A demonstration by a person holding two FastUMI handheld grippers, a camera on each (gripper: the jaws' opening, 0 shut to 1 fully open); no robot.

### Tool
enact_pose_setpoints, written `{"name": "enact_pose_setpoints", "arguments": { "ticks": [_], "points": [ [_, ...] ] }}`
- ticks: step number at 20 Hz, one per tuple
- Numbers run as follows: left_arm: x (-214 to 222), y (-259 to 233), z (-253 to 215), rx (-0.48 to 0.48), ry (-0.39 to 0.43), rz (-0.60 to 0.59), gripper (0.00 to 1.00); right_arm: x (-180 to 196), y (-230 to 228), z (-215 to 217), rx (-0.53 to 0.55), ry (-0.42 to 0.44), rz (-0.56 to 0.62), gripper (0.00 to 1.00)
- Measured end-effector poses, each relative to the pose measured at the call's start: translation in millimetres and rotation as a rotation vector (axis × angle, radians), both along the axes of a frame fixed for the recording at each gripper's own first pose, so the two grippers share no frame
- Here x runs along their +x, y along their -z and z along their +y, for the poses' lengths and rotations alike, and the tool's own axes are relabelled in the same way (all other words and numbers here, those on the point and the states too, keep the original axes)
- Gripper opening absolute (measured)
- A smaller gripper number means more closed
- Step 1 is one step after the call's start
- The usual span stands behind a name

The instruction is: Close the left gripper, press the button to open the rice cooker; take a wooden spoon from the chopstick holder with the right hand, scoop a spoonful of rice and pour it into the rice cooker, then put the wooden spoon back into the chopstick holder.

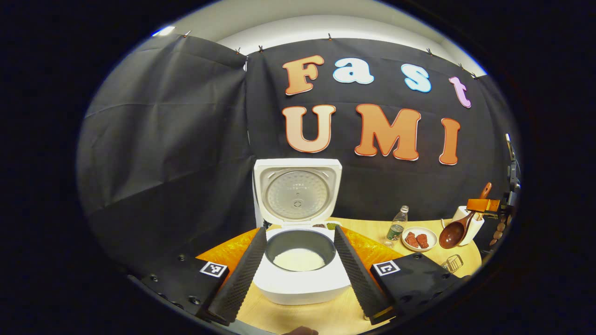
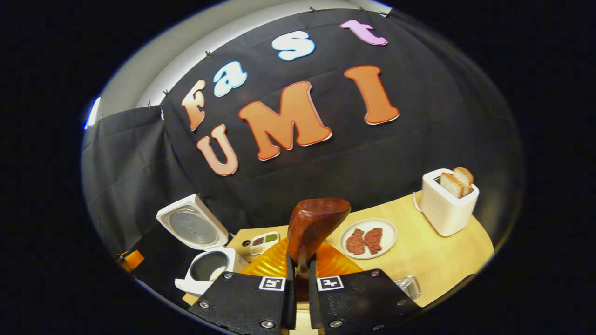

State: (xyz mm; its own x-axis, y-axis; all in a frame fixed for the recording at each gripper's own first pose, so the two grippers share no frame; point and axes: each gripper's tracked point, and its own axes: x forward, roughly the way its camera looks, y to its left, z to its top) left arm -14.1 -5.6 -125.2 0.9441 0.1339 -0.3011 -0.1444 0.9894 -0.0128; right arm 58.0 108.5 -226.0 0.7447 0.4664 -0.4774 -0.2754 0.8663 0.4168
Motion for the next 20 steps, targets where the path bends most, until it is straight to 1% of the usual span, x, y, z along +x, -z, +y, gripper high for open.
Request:
{"name": "enact_pose_setpoints", "arguments": {
  "ticks": [1, 3, 4, 6, 7, 9, 11, 12, 14, 16, 17, 18, 19, 20],
  "points": [
    [1, 0, -7, 0.000, 0.010, 0.005, 0.98, 2, 7, -19, -0.018, 0.027, 0.001, 0.11],
    [2, -2, -18, 0.007, 0.023, 0.006, 0.98, 3, 24, -55, -0.063, 0.077, 0.008, 0.11],
    [3, -5, -23, 0.014, 0.026, 0.006, 0.95, 3, 31, -68, -0.080, 0.092, 0.010, 0.11],
    [3, -10, -29, 0.029, 0.029, 0.002, 0.96, 1, 47, -89, -0.097, 0.113, 0.031, 0.10],
    [4, -11, -32, 0.038, 0.029, 0.001, 0.98, 1, 54, -96, -0.099, 0.119, 0.037, 0.11],
    [4, -15, -38, 0.049, 0.030, 0.000, 0.98, 3, 71, -109, -0.104, 0.127, 0.043, 0.11],
    [4, -21, -42, 0.063, 0.030, -0.003, 0.98, 0, 89, -115, -0.102, 0.117, 0.070, 0.11],
    [4, -23, -43, 0.074, 0.027, -0.005, 0.96, -1, 98, -116, -0.096, 0.112, 0.083, 0.12],
    [4, -28, -45, 0.101, 0.025, -0.009, 0.95, 0, 112, -119, -0.084, 0.125, 0.091, 0.13],
    [3, -30, -43, 0.137, 0.023, -0.010, 0.96, -2, 128, -117, -0.083, 0.146, 0.094, 0.14],
    [1, -28, -41, 0.147, 0.021, -0.003, 1.00, -3, 136, -116, -0.081, 0.146, 0.100, 0.14],
    [2, -27, -41, 0.152, 0.020, 0.002, 1.00, -7, 142, -115, -0.079, 0.144, 0.109, 0.15],
    [2, -27, -40, 0.152, 0.017, 0.004, 0.99, -9, 149, -114, -0.078, 0.140, 0.122, 0.16],
    [3, -29, -40, 0.151, 0.014, 0.001, 0.96, -12, 156, -113, -0.072, 0.140, 0.137, 0.16]
  ]
}}
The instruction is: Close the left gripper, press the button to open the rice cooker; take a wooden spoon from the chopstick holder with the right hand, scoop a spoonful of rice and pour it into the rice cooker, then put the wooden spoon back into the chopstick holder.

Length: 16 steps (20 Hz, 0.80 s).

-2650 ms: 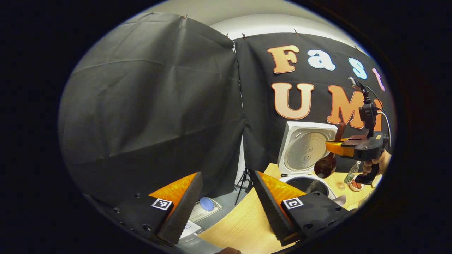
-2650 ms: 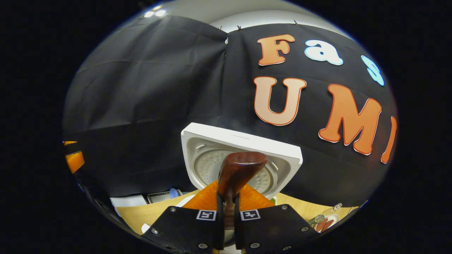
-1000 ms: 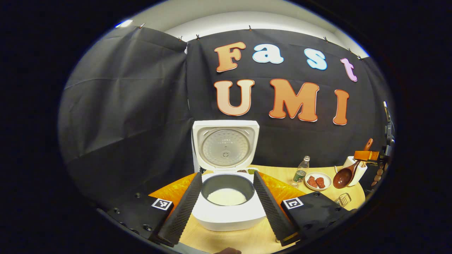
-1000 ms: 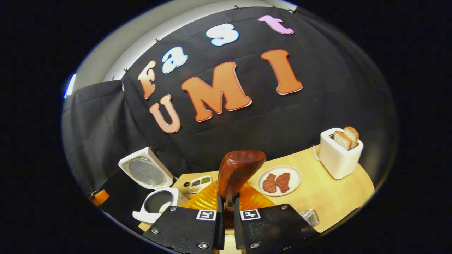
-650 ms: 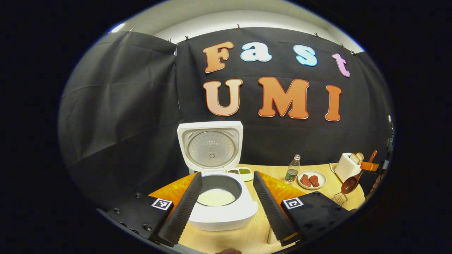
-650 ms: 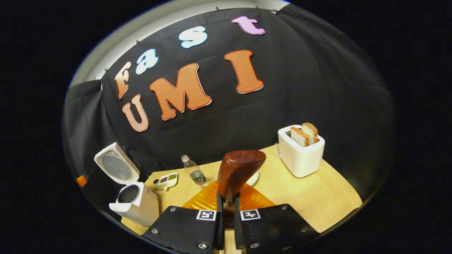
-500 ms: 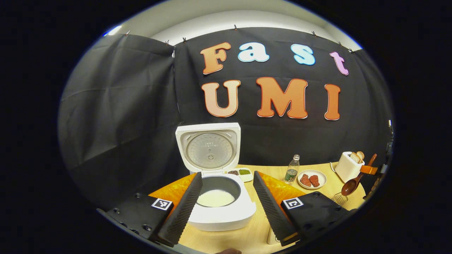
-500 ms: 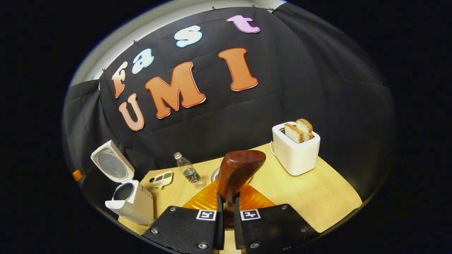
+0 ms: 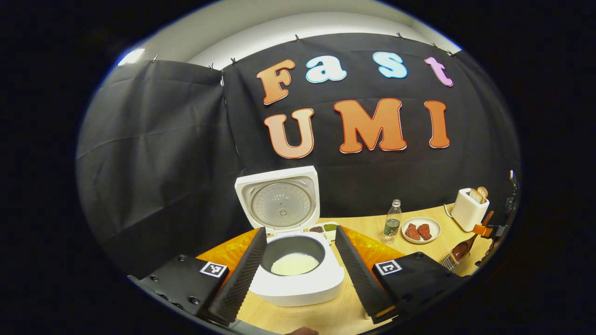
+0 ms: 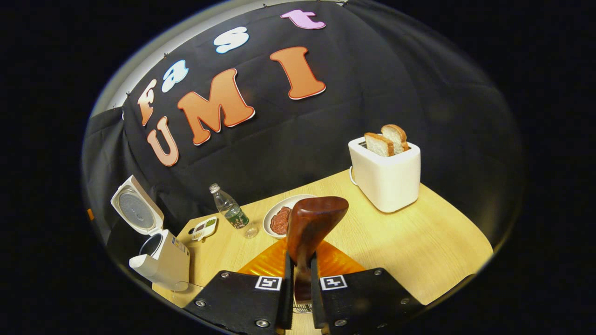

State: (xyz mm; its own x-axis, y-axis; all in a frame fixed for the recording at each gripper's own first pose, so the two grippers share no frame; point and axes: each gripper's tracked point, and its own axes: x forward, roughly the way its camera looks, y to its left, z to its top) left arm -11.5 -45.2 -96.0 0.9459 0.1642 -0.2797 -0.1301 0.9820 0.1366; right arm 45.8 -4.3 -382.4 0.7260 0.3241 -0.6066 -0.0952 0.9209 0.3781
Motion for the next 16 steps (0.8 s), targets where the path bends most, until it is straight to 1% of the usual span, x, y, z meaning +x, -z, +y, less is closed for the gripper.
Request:
{"name": "enact_pose_setpoints", "arguments": {
  "ticks": [4, 6, 7, 8, 9, 10, 11, 13, 14, 15, 16],
  "points": [
    [12, -11, 6, -0.026, -0.009, -0.027, 0.95, -8, 13, 5, 0.050, 0.021, 0.030, 0.19],
    [26, -22, 11, -0.075, 0.007, -0.063, 0.94, -13, 25, -1, 0.031, 0.033, 0.064, 0.22],
    [34, -26, 21, -0.083, -0.003, -0.079, 0.99, -14, 26, -3, 0.031, 0.046, 0.086, 0.23],
    [41, -28, 32, -0.089, -0.019, -0.077, 0.99, -18, 24, -5, 0.038, 0.055, 0.104, 0.24],
    [47, -31, 42, -0.094, -0.032, -0.086, 0.99, -21, 23, -8, 0.031, 0.059, 0.126, 0.26],
    [53, -36, 49, -0.096, -0.039, -0.099, 0.96, -26, 28, -14, 0.007, 0.063, 0.163, 0.29],
    [59, -42, 54, -0.093, -0.040, -0.114, 0.98, -31, 30, -21, -0.016, 0.060, 0.189, 0.38],
    [75, -55, 64, -0.087, -0.041, -0.140, 0.99, -29, 16, -34, -0.042, 0.089, 0.165, 0.50],
    [85, -62, 70, -0.095, -0.043, -0.152, 0.95, -28, 9, -39, -0.049, 0.103, 0.152, 0.63],
    [94, -68, 76, -0.112, -0.047, -0.162, 0.95, -28, 0, -44, -0.050, 0.116, 0.139, 0.70],
    [107, -73, 80, -0.138, -0.045, -0.162, 0.97, -29, -8, -49, -0.057, 0.127, 0.128, 0.75]
  ]
}}
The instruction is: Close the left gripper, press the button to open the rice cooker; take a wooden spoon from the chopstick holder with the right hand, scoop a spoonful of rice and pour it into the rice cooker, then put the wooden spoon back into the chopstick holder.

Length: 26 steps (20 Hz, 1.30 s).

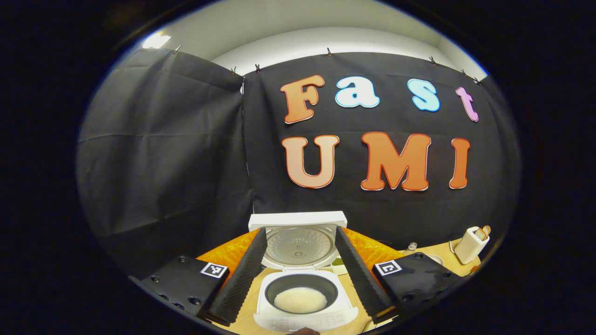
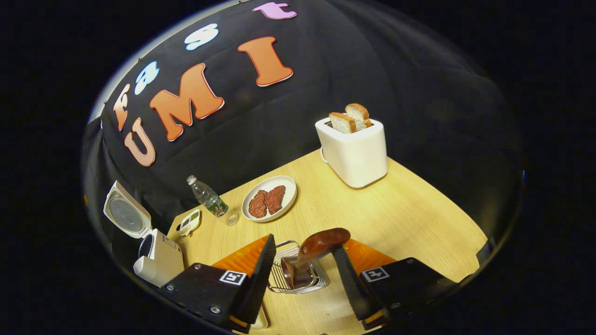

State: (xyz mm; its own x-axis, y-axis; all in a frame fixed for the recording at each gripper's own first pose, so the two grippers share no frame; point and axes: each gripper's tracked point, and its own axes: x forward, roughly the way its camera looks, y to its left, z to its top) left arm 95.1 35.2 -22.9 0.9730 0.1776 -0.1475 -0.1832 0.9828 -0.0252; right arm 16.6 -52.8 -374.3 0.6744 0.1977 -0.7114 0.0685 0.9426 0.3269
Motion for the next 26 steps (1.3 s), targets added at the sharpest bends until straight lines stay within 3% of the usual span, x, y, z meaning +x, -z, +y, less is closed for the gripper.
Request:
{"name": "enact_pose_setpoints", "arguments": {
  "ticks": [3, 8, 11, 16, 20, 24, 26],
  "points": [
    [36, -12, 12, -0.050, 0.010, 0.021, 0.99, -5, -31, -14, -0.059, 0.005, -0.059, 0.89],
    [104, -14, 36, -0.054, -0.021, 0.062, 0.95, -15, -85, -30, -0.154, -0.004, -0.150, 0.92],
    [144, 9, 41, -0.121, -0.022, 0.148, 0.94, -20, -114, -36, -0.164, 0.019, -0.188, 0.93],
    [190, 42, 43, -0.069, -0.031, 0.280, 0.96, -31, -149, -51, -0.189, 0.057, -0.240, 0.93],
    [197, 93, 39, -0.116, -0.045, 0.483, 0.95, -35, -165, -58, -0.194, 0.077, -0.271, 0.93],
    [194, 96, 41, -0.053, -0.036, 0.559, 0.96, -39, -153, -58, -0.166, 0.086, -0.231, 0.93],
    [182, 105, 34, -0.069, -0.018, 0.633, 0.95, -40, -150, -51, -0.124, 0.093, -0.218, 0.93]
  ]
}}
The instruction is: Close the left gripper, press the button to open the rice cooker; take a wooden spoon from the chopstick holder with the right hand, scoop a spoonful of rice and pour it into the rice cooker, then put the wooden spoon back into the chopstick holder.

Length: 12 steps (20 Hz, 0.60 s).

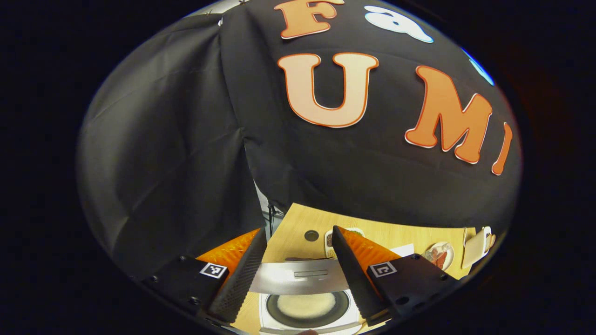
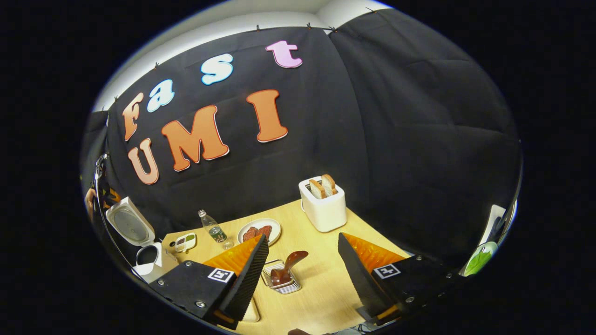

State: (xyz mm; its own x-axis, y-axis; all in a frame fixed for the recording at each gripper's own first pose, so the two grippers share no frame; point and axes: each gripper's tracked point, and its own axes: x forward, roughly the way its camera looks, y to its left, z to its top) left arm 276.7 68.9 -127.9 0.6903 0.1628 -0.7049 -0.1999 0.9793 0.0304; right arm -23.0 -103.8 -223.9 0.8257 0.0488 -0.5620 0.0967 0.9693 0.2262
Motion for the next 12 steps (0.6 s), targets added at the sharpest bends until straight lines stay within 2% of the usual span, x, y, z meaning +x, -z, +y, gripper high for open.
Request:
{"name": "enact_pose_setpoints", "arguments": {
  "ticks": [2, 5, 9, 12],
  "points": [
    [-23, 14, -16, -0.074, 0.005, 0.100, 0.96, 2, 3, 11, 0.015, -0.023, -0.011, 0.93],
    [-71, 35, -21, -0.091, 0.005, 0.281, 0.96, 1, 14, 25, 0.005, -0.075, 0.019, 0.93],
    [-106, 56, -36, -0.083, 0.039, 0.351, 0.96, 3, 19, 42, 0.043, -0.118, 0.031, 0.93],
    [-135, 79, -44, -0.122, 0.032, 0.422, 0.95, 6, 27, 55, 0.055, -0.153, 0.045, 0.93]
  ]
}}
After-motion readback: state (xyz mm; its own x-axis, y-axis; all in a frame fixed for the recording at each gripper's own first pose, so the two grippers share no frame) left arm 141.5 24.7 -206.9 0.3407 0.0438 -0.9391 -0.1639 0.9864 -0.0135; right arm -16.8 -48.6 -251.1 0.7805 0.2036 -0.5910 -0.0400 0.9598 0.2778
